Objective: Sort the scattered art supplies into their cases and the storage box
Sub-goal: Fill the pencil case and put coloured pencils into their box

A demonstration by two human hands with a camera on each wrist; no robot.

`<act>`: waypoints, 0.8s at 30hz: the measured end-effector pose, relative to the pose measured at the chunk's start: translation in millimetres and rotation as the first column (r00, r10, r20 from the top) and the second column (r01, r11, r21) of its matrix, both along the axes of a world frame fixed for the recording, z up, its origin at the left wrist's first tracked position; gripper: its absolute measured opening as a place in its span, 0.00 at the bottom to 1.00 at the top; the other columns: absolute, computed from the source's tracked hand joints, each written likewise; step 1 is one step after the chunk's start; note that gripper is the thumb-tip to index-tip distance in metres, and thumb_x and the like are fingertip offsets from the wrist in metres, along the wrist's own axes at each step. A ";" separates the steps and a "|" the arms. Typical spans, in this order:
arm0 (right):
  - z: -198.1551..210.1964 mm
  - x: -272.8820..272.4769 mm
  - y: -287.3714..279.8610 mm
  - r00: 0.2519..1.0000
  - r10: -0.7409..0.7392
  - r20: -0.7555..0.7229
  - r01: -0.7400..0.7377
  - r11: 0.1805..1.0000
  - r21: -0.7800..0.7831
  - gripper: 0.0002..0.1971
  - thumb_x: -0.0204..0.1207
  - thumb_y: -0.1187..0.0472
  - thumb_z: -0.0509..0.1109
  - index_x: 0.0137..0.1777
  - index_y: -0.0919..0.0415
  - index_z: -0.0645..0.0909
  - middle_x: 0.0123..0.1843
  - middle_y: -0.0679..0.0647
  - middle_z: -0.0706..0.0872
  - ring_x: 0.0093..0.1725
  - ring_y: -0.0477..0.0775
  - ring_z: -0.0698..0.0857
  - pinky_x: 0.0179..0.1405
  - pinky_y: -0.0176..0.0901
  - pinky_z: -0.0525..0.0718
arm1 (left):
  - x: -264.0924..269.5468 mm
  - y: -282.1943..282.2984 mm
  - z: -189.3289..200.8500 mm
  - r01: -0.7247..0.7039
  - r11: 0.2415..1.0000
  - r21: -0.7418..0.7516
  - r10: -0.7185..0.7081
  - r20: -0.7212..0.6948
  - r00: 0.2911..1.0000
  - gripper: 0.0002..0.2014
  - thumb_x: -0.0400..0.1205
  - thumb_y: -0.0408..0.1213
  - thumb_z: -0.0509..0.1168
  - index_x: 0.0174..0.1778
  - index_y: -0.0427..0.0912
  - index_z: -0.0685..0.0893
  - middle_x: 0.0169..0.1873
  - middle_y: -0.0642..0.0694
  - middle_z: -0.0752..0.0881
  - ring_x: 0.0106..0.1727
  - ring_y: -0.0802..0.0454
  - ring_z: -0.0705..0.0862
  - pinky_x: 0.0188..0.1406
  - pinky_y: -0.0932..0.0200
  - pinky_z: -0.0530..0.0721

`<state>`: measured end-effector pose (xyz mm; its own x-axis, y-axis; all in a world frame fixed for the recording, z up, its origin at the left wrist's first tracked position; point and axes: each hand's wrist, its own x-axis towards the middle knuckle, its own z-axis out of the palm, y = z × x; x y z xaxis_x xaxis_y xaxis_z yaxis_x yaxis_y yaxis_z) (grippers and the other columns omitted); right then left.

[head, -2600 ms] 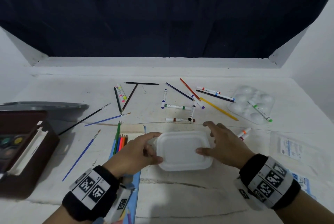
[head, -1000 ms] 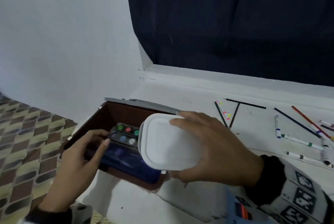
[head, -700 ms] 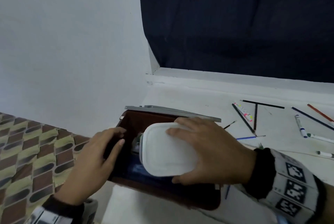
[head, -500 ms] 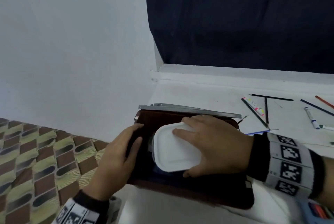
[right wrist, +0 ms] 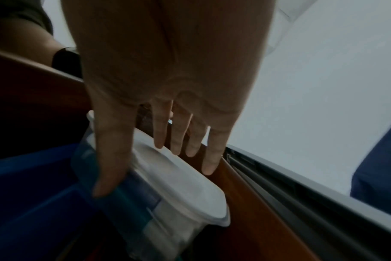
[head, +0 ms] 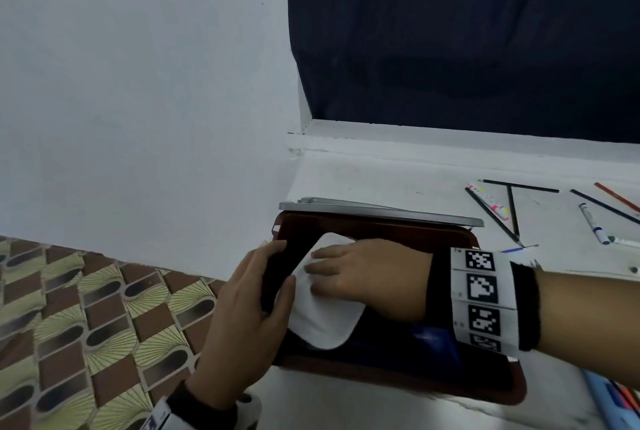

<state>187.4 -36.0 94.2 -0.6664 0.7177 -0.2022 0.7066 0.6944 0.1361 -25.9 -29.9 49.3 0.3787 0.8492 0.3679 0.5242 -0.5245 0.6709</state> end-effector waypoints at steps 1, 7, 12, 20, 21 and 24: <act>-0.7 -0.3 -0.2 0.999 -0.030 0.037 0.028 0.997 0.074 0.17 0.73 0.66 0.71 0.61 0.55 0.79 0.65 0.57 0.81 0.68 0.62 0.78 0.43 0.54 0.85 | -0.1 -0.1 -0.2 0.001 1.000 -0.003 -0.001 -0.004 1.000 0.20 0.84 0.40 0.67 0.72 0.49 0.77 0.63 0.61 0.82 0.64 0.76 0.76 0.58 0.83 0.69; 12.4 7.4 -10.4 0.920 -0.371 0.124 0.362 0.928 0.089 0.11 0.74 0.60 0.68 0.55 0.58 0.78 0.54 0.58 0.79 0.45 0.62 0.81 0.30 0.47 0.68 | -1.1 0.1 -1.2 0.017 1.000 -0.018 -0.017 -0.021 1.000 0.23 0.81 0.38 0.71 0.72 0.51 0.77 0.63 0.62 0.81 0.64 0.76 0.75 0.58 0.85 0.68; 14.8 -4.2 -3.3 0.905 -0.393 0.160 0.379 0.918 0.115 0.08 0.77 0.64 0.65 0.54 0.59 0.79 0.53 0.58 0.79 0.44 0.63 0.84 0.24 0.44 0.57 | -1.9 1.9 -3.5 0.037 0.999 -0.010 -0.038 -0.042 0.998 0.24 0.81 0.40 0.71 0.73 0.53 0.75 0.64 0.63 0.79 0.64 0.72 0.77 0.59 0.81 0.73; 23.1 -9.9 -2.3 0.927 -0.359 0.111 0.343 0.929 0.143 0.08 0.77 0.66 0.63 0.54 0.58 0.76 0.52 0.56 0.79 0.45 0.63 0.84 0.24 0.44 0.53 | -4.4 -1.4 -1.2 0.063 0.998 0.007 -0.062 -0.120 0.991 0.18 0.86 0.49 0.62 0.72 0.53 0.75 0.70 0.58 0.77 0.70 0.58 0.78 0.69 0.57 0.81; 24.8 -8.9 -6.3 0.931 -0.356 0.082 0.342 0.929 0.145 0.07 0.77 0.64 0.64 0.54 0.58 0.76 0.51 0.56 0.78 0.44 0.63 0.84 0.24 0.44 0.54 | -4.8 -2.1 0.6 0.070 0.998 0.004 -0.069 -0.127 0.990 0.18 0.86 0.50 0.61 0.72 0.53 0.76 0.71 0.57 0.77 0.72 0.57 0.78 0.69 0.54 0.82; 31.1 -4.1 -21.1 0.941 -0.339 -0.020 0.336 0.922 0.191 0.08 0.79 0.54 0.65 0.53 0.56 0.76 0.48 0.55 0.79 0.42 0.61 0.83 0.29 0.46 0.63 | -2.9 -5.6 8.5 0.103 0.994 0.019 -0.099 -0.172 0.980 0.20 0.86 0.55 0.57 0.72 0.54 0.76 0.71 0.57 0.77 0.71 0.54 0.79 0.67 0.50 0.84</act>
